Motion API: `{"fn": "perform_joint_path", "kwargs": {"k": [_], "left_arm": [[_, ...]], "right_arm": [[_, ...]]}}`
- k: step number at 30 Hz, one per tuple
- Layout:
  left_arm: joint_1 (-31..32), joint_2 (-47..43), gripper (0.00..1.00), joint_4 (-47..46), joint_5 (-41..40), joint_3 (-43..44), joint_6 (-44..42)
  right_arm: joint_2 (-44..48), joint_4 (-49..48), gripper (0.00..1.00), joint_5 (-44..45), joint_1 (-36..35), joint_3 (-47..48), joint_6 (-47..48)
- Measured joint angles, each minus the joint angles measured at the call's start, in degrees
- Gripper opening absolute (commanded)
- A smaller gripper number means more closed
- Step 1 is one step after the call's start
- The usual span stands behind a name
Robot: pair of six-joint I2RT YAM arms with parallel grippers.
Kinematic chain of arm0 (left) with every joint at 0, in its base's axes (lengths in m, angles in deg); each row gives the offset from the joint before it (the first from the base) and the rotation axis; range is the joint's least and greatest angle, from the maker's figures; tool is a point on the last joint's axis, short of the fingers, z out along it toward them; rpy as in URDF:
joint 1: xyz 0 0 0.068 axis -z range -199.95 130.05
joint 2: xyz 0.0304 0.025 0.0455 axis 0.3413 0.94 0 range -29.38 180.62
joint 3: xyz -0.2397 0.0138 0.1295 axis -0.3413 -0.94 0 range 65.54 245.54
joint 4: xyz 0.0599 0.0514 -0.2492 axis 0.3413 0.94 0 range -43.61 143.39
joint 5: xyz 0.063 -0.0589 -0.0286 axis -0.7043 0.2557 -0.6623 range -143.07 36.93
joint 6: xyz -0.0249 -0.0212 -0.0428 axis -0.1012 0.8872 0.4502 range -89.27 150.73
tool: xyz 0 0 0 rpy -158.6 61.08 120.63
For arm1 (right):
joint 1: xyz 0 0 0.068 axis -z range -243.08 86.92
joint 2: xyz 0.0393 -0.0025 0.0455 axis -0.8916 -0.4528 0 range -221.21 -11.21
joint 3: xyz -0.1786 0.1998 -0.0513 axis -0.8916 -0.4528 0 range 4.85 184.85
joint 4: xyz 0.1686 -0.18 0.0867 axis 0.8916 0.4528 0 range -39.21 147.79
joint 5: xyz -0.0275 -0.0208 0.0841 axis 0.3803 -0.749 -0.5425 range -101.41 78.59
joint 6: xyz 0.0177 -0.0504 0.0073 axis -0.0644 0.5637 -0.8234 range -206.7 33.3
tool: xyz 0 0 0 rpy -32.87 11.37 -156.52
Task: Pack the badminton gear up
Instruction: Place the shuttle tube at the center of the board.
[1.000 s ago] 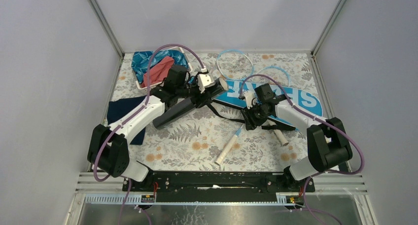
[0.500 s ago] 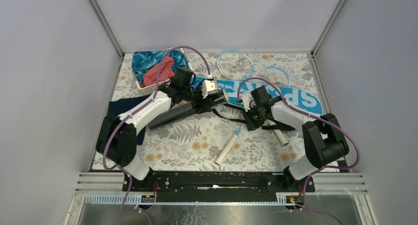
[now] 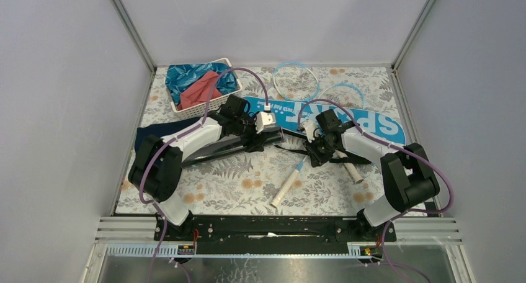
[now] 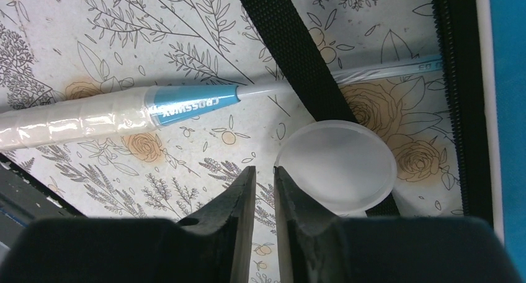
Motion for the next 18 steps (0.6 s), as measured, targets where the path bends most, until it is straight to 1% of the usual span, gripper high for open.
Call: {"fn": "perform_joint_path", "kwargs": {"k": [2, 11, 15, 18], "left_arm": [[0.33, 0.07, 0.23, -0.13, -0.57, -0.52, -0.13], [3.32, 5.33, 0.29, -0.74, -3.89, -0.66, -0.85], [4.02, 7.54, 0.44, -0.37, -4.83, -0.57, -1.18], [4.02, 7.87, 0.49, 0.83, -5.6, -0.13, -1.51]], "right_arm": [[0.0, 0.07, 0.28, -0.2, 0.0, 0.0, 0.15], [-2.01, 0.0, 0.11, 0.15, -0.02, 0.0, 0.66], [-2.01, 0.02, 0.04, 0.59, -0.02, 0.0, 1.01], [-2.01, 0.04, 0.0, 0.83, -0.02, 0.0, 1.11]]}}
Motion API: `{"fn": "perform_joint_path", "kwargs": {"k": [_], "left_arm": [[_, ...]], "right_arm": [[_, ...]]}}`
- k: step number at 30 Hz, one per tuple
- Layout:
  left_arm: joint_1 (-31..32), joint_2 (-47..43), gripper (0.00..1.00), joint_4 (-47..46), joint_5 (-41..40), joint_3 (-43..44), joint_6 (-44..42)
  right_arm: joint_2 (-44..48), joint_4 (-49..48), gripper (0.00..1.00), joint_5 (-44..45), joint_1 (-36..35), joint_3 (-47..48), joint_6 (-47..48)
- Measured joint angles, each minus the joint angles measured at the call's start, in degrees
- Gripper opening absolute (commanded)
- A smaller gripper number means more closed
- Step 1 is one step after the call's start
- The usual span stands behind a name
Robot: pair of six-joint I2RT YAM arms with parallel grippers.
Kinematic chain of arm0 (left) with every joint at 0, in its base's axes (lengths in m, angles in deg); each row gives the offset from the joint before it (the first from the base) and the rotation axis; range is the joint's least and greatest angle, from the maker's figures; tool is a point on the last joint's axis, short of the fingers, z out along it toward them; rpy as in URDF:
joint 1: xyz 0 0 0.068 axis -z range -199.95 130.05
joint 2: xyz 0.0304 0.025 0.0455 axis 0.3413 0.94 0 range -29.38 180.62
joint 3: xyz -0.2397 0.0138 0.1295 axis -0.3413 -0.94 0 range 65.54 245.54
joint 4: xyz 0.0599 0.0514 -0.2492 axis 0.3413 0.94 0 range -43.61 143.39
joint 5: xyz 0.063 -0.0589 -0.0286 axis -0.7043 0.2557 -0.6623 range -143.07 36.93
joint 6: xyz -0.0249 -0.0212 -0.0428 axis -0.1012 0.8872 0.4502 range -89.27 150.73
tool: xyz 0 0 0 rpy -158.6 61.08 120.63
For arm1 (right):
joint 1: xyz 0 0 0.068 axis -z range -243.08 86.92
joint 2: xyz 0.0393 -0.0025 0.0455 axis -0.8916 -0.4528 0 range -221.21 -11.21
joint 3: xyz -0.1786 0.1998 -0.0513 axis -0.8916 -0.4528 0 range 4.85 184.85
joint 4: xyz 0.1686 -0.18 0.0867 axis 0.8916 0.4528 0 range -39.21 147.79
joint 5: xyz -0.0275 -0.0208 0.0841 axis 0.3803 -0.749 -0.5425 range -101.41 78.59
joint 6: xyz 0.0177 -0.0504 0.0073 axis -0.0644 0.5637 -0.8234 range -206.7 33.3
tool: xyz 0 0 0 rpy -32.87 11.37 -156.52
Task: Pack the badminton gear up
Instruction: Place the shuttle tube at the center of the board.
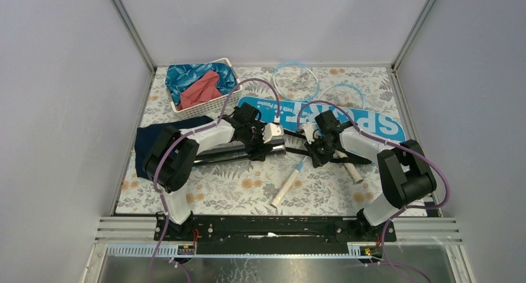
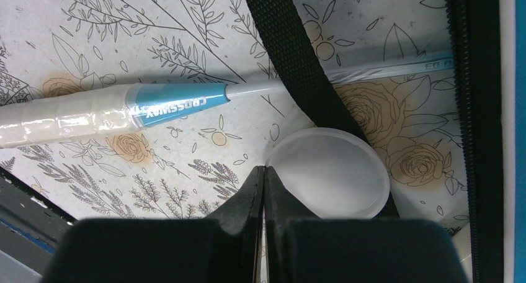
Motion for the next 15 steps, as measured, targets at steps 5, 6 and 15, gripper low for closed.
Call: {"fn": "perform_joint_path", "kwargs": {"k": [5, 6, 15], "left_arm": [[-0.02, 0.0, 0.74, 3.02, -1.73, 1.68, -1.86], [-0.02, 0.0, 0.87, 3.52, -2.01, 1.77, -2.43], [-0.55, -1.66, 0.99, 10.29, -4.37, 1.79, -6.97]], "right_arm": [[0.0, 0.02, 0.0, 0.11, 0.0, 0.0, 0.17], [0.0, 0.04, 0.0, 0.09, 0.0, 0.0, 0.22], [0.0, 2.62, 0.0, -2.4, 0.0, 0.0, 2.99]]}}
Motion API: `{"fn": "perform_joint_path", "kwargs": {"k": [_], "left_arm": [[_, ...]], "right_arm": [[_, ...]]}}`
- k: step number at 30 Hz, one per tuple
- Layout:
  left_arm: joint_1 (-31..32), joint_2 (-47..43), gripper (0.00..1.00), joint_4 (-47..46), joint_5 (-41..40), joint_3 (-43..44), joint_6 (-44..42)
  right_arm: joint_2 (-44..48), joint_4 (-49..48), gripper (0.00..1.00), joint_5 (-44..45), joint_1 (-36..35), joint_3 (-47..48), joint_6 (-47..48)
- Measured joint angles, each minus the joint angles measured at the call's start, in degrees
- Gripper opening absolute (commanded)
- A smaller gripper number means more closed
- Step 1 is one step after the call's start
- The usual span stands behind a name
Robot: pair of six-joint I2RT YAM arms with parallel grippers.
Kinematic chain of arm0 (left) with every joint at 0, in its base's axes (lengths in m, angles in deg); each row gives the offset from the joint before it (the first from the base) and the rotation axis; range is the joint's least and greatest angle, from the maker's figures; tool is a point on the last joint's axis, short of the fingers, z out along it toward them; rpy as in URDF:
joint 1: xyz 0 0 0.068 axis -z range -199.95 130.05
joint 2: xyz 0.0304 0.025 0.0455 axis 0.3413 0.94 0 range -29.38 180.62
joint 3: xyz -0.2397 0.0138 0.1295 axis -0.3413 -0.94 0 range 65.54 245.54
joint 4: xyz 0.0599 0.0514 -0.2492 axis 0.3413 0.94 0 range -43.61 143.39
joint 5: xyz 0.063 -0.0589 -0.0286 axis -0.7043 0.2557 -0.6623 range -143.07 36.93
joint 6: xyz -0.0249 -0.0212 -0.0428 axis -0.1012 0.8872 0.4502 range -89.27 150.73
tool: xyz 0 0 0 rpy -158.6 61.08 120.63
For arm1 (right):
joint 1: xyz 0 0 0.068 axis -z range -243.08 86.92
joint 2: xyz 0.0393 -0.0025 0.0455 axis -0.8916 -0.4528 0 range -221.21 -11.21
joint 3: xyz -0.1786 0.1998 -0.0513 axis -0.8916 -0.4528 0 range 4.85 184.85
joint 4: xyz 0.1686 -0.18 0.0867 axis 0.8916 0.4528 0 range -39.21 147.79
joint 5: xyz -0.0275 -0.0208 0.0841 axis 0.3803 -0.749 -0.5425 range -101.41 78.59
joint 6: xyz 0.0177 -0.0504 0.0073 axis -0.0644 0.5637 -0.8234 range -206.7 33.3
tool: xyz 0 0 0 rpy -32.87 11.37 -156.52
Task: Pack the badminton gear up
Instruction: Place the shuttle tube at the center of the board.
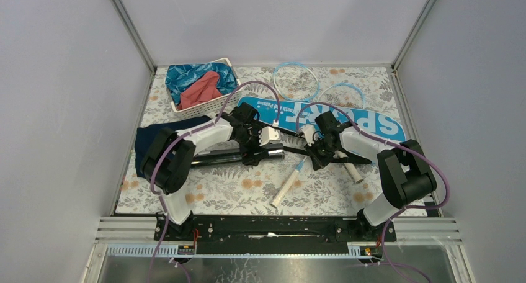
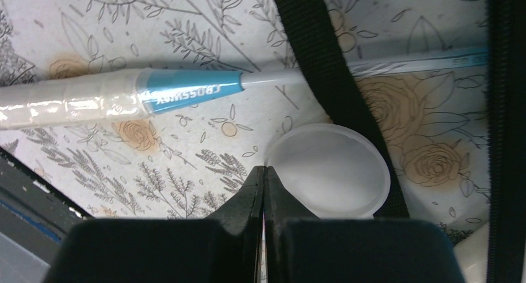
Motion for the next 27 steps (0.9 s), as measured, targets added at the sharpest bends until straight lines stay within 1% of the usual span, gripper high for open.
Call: {"fn": "perform_joint_path", "kwargs": {"k": [7, 14, 18, 21, 27], "left_arm": [[-1.84, -4.59, 0.99, 4.81, -1.6, 0.0, -4.94], [-3.34, -4.07, 0.99, 7.76, -4.2, -1.66, -8.87], [-4.48, -3.23, 0.94, 7.91, -5.49, -2.69, -10.47], [-5.07, -3.23, 0.88, 7.78, -6.34, -3.82, -11.17], [-5.22, -3.67, 0.67, 6.05, -7.8, -6.6, -11.76]], "right_arm": [[0.7, 2.47, 0.0, -1.09, 0.0, 0.0, 2.89], [4.92, 4.31, 0.0, -1.01, 0.0, -0.55, 8.35], [5.51, 5.57, 0.0, -1.05, 0.0, -1.25, 12.04], [5.51, 6.14, 0.09, -1.09, 0.0, -1.73, 12.83], [5.51, 4.85, 0.32, -1.01, 0.0, -1.66, 8.26]]}}
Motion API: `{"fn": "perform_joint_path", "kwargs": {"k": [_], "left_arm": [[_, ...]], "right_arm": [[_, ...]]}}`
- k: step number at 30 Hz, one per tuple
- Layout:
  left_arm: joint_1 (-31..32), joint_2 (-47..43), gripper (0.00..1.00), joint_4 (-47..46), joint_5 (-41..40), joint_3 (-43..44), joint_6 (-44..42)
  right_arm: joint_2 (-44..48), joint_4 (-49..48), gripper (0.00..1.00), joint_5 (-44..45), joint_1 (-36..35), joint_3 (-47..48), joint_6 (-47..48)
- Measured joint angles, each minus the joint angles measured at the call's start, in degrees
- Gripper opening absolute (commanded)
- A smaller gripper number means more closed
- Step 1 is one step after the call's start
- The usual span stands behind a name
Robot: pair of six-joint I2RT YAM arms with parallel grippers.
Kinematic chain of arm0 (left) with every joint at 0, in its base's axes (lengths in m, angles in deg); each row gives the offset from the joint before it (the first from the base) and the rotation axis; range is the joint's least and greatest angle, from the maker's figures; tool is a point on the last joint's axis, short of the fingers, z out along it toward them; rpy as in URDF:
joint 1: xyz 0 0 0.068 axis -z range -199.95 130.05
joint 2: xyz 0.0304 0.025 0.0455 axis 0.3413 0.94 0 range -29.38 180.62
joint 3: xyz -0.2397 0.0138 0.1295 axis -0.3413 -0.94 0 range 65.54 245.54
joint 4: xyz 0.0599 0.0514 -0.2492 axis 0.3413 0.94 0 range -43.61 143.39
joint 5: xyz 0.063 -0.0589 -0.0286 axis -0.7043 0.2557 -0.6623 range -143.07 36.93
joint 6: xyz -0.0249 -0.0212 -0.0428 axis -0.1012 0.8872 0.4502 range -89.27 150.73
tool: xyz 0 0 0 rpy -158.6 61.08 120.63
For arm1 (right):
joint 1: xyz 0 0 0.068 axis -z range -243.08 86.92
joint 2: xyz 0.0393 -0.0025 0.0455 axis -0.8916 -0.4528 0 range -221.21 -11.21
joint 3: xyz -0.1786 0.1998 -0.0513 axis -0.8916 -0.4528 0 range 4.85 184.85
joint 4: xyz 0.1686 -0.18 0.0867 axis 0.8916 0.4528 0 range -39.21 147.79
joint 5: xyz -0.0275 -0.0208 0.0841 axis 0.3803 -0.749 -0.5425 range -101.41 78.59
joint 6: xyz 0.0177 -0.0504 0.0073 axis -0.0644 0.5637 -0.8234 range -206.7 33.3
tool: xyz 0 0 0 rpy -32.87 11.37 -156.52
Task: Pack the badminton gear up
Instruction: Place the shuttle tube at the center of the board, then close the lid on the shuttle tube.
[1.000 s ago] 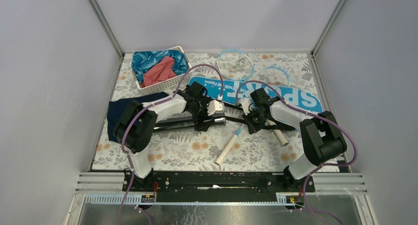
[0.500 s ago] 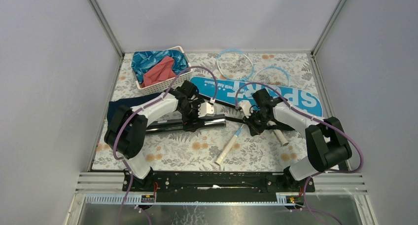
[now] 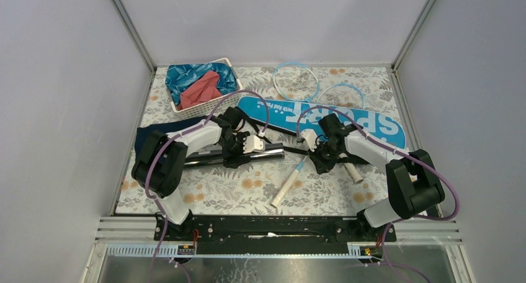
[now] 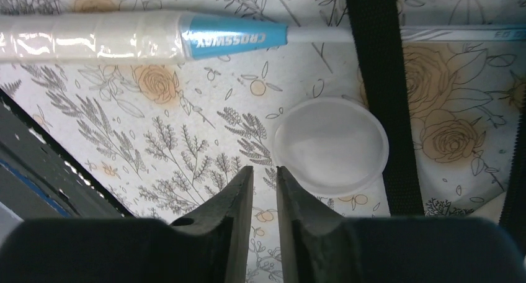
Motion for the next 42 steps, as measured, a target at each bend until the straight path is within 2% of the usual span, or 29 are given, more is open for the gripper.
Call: {"fn": "perform_joint_path", "kwargs": {"k": [5, 14, 18, 24, 28, 33, 36, 42], "left_arm": [[0.0, -2.23, 0.53, -3.08, 0.02, -2.69, 0.9], [0.0, -6.47, 0.3, -9.16, -0.76, -7.74, 5.07], [0.04, -8.02, 0.23, -11.43, -1.51, -9.51, 6.51], [0.59, -9.79, 0.23, -13.22, -2.14, -11.26, 6.86], [1.11, -10.6, 0.16, -13.29, -2.01, -11.76, 6.67], [1.31, -10.6, 0.1, -13.14, -1.07, -11.76, 6.43], [1.31, -10.62, 0.0, -12.81, 0.2, -11.69, 6.27], [1.31, -11.98, 0.0, -11.17, 3.76, -10.38, 6.36]], "right_arm": [[-0.07, -2.99, 0.41, 0.76, -0.59, 0.07, -5.9], [-3.34, -7.41, 0.39, 6.12, -4.42, 0.07, -11.45], [-4.72, -8.81, 0.28, 8.31, -6.19, 0.07, -12.5], [-4.87, -9.64, 0.01, 11.23, -7.37, 0.07, -12.98], [-3.69, -9.38, 0.0, 12.09, -7.37, 0.07, -12.63], [2.01, -7.39, 0.0, 10.8, -7.3, 0.7, -10.45], [5.29, -6.36, 0.0, 9.49, -6.86, 2.8, -9.42], [7.91, -6.32, 0.0, 7.3, -5.73, 6.6, -8.96]]}}
